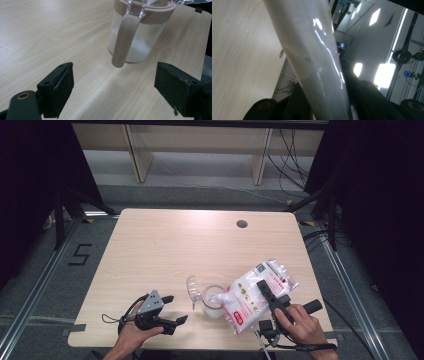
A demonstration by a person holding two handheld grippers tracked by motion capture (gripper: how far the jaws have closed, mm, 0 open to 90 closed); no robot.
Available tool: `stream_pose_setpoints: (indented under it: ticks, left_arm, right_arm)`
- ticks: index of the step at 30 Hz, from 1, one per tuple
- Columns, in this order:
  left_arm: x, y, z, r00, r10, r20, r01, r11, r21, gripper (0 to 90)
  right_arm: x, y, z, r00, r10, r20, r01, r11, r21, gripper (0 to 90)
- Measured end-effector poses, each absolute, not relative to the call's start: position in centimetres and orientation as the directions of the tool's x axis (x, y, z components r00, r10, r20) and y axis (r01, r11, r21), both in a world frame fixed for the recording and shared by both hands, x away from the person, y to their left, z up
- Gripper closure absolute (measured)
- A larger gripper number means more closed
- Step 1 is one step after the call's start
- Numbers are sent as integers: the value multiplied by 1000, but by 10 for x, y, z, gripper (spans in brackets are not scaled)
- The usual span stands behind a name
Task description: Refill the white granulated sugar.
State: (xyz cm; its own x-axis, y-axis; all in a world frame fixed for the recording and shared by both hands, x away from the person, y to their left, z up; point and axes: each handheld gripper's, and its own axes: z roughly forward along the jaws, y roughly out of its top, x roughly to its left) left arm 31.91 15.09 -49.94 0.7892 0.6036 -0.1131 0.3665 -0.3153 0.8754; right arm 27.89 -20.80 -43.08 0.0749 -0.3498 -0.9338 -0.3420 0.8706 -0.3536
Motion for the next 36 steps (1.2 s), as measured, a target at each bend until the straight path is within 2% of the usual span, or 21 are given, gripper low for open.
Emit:
stream_pose_setpoints:
  ticks: [4, 7, 9, 10, 36]
  left_arm:
    - [318, 150, -500, 780, 611, -132, 384, -301, 873, 155]
    - [319, 151, -499, 790, 603, -112, 366, -316, 876, 155]
    - [319, 151, -499, 789, 603, -113, 366, -315, 875, 155]
    - [319, 151, -499, 788, 604, -118, 370, -312, 875, 155]
    - [318, 150, -499, 781, 611, -130, 381, -301, 874, 155]
  right_arm:
    - [279, -208, -431, 76, -346, -935, -344, 871, -350, 757]
    - [279, -208, -430, 77, -354, -932, -344, 868, -358, 758]
    - [279, -209, -433, 57, -331, -942, -336, 882, -331, 759]
    - [279, -208, -431, 72, -350, -934, -341, 871, -353, 759]
    - [279, -209, -432, 60, -350, -935, -336, 875, -349, 764]
